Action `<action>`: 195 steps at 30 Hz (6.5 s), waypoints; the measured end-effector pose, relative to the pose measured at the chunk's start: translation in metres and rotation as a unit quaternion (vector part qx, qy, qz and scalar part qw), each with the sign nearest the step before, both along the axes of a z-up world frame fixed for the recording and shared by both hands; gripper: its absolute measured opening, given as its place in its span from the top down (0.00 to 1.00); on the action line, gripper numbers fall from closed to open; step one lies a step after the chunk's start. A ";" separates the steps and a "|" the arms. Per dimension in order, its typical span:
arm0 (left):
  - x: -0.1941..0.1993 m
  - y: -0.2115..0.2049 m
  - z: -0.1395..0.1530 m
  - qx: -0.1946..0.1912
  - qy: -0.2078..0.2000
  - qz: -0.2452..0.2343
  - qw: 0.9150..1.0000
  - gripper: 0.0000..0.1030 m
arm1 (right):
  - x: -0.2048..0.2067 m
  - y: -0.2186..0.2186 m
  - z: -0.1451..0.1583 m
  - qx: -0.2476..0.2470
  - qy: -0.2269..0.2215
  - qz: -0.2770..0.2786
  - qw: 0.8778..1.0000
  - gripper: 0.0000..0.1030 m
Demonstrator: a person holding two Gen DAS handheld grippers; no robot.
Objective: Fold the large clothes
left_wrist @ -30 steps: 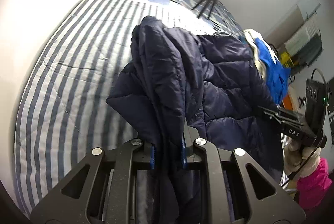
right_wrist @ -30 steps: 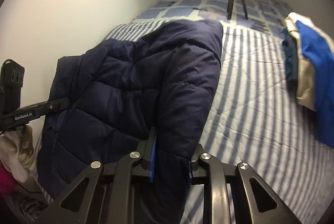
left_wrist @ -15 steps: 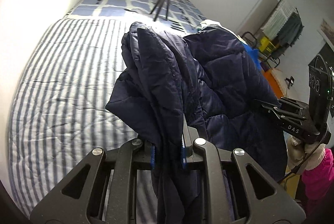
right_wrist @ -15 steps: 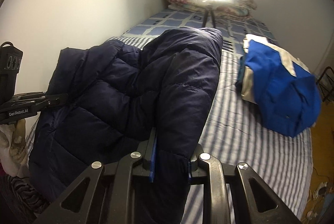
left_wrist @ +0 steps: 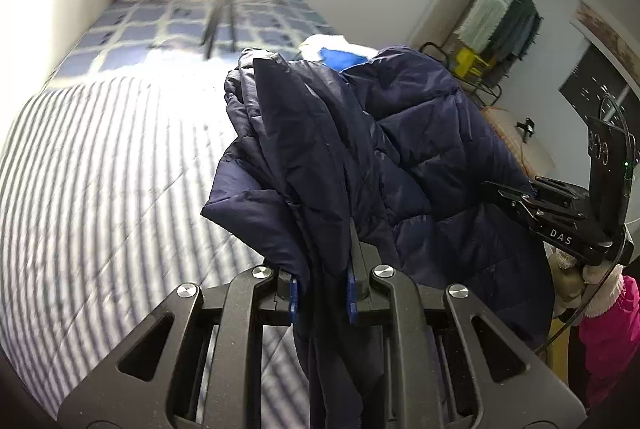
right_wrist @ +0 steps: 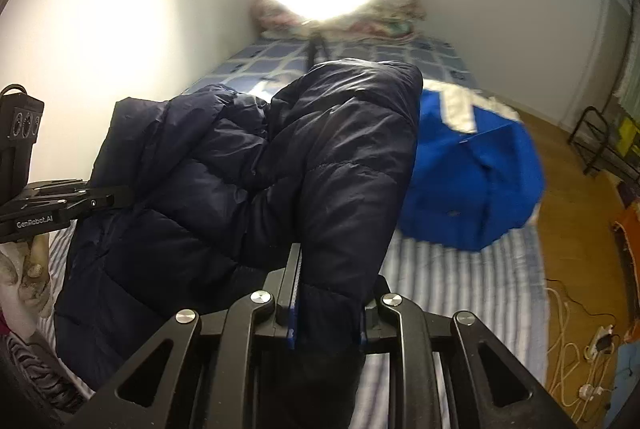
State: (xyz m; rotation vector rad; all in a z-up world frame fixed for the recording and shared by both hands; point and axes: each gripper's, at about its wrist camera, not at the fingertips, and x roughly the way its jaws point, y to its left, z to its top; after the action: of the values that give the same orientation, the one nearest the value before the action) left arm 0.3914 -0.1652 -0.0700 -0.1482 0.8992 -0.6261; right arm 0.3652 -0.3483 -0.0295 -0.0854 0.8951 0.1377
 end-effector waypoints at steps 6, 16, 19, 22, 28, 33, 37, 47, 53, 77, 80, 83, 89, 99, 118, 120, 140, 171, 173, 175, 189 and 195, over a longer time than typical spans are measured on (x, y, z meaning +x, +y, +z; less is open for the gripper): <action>0.039 -0.065 0.019 -0.006 -0.030 -0.028 0.999 0.85 | 0.033 -0.054 0.021 -0.024 -0.022 -0.035 0.999 0.81; 0.127 -0.155 0.050 -0.026 -0.074 -0.041 0.996 0.85 | 0.108 -0.116 0.053 -0.092 -0.077 -0.076 0.990 0.82; 0.151 -0.175 0.057 -0.026 -0.088 -0.040 0.995 0.85 | 0.133 -0.128 0.057 -0.106 -0.088 -0.086 0.987 0.82; 0.173 -0.192 0.058 -0.026 -0.094 -0.034 0.995 0.85 | 0.158 -0.134 0.057 -0.128 -0.095 -0.093 0.983 0.82; 0.214 -0.215 0.050 -0.021 -0.106 -0.022 0.994 0.85 | 0.207 -0.144 0.047 -0.150 -0.104 -0.107 0.977 0.82; 0.242 -0.225 0.019 -0.004 -0.096 -0.002 0.995 0.85 | 0.233 -0.152 0.017 -0.157 -0.091 -0.111 0.977 0.82; 0.264 -0.238 -0.022 0.073 -0.067 0.020 0.995 0.79 | 0.262 -0.161 -0.024 -0.201 -0.047 -0.122 0.971 0.72; 0.273 -0.224 -0.049 0.077 -0.065 0.053 0.994 0.48 | 0.261 -0.201 -0.048 -0.221 -0.025 -0.190 0.956 0.62; 0.246 -0.214 -0.027 0.080 -0.081 0.058 0.992 0.48 | 0.245 -0.203 -0.029 -0.203 -0.039 -0.196 0.958 0.62; -0.029 -0.087 0.154 0.052 -0.217 0.032 0.974 0.48 | 0.004 -0.046 0.141 -0.123 -0.132 -0.160 0.970 0.57; -0.059 -0.070 0.159 0.048 -0.217 0.032 0.974 0.48 | -0.027 -0.021 0.152 -0.120 -0.133 -0.152 0.972 0.56; -0.089 -0.053 0.160 0.044 -0.217 0.033 0.975 0.48 | -0.061 0.001 0.155 -0.125 -0.141 -0.147 0.971 0.50; -0.142 -0.026 0.149 0.045 -0.213 0.027 0.976 0.48 | -0.120 0.032 0.135 -0.104 -0.146 -0.146 0.973 0.45; -0.209 -0.005 0.122 0.054 -0.217 0.017 0.975 0.46 | -0.183 0.049 0.092 -0.070 -0.156 -0.171 0.970 0.34; -0.216 0.007 0.082 0.071 -0.211 0.023 0.975 0.03 | -0.186 0.051 0.056 -0.093 -0.161 -0.192 0.963 0.00; -0.214 0.008 0.079 0.075 -0.207 0.026 0.975 0.00 | -0.183 0.048 0.054 -0.086 -0.154 -0.192 0.965 0.00; -0.212 0.001 0.065 0.120 -0.205 0.039 0.971 0.00 | -0.178 0.047 0.043 -0.086 -0.138 -0.197 0.967 0.00; -0.220 0.004 0.077 0.098 -0.210 0.046 0.972 0.00 | -0.180 0.050 0.039 -0.088 -0.136 -0.194 0.967 0.00; -0.221 0.003 0.078 0.099 -0.210 0.046 0.971 0.00 | -0.179 0.049 0.038 -0.088 -0.135 -0.194 0.968 0.00; -0.221 0.003 0.078 0.099 -0.211 0.046 0.971 0.00 | -0.179 0.049 0.038 -0.088 -0.135 -0.194 0.968 0.00; -0.223 0.003 0.077 0.102 -0.214 0.047 0.970 0.00 | -0.180 0.050 0.037 -0.095 -0.137 -0.190 0.968 0.00; -0.223 0.003 0.077 0.106 -0.215 0.047 0.970 0.00 | -0.181 0.050 0.036 -0.093 -0.135 -0.190 0.968 0.00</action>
State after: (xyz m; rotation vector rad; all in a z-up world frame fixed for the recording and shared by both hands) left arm 0.1679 -0.1626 0.0067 0.1335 0.5287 -0.4453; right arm 0.1846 -0.2980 0.0070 -0.1036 0.6355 -0.3109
